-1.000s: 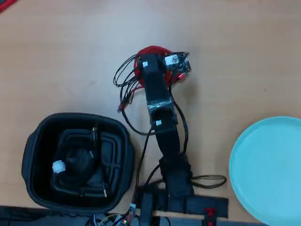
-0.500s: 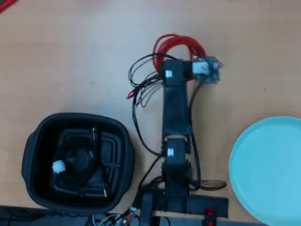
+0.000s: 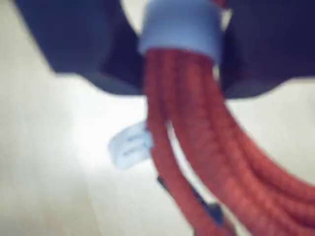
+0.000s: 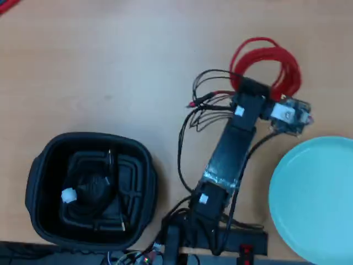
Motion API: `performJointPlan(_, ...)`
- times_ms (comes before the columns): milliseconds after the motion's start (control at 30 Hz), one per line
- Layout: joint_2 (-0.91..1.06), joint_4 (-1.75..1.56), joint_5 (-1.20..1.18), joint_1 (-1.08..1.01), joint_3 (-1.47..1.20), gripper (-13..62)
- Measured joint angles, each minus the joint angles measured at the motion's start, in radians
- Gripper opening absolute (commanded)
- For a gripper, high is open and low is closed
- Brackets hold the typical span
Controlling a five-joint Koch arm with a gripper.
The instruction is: Put a black charging cable in a black bowl and put a red charging cable in a green bowl
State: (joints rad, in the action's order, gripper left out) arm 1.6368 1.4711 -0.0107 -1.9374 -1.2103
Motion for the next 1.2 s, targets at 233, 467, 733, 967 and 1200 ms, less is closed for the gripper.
performJointPlan(233,0.026,-0.072,0.020,-0.173,0.000,-6.0)
performJointPlan(467,0.028,-0.127,0.075,-0.377,0.000,-6.0)
performJointPlan(733,0.028,-0.130,0.127,-0.663,0.000,-6.0)
performJointPlan(967,0.028,-0.135,0.149,-0.841,-0.083,-6.0)
performJointPlan(1200,-0.015,-0.153,0.150,-0.957,-0.175,-5.5)
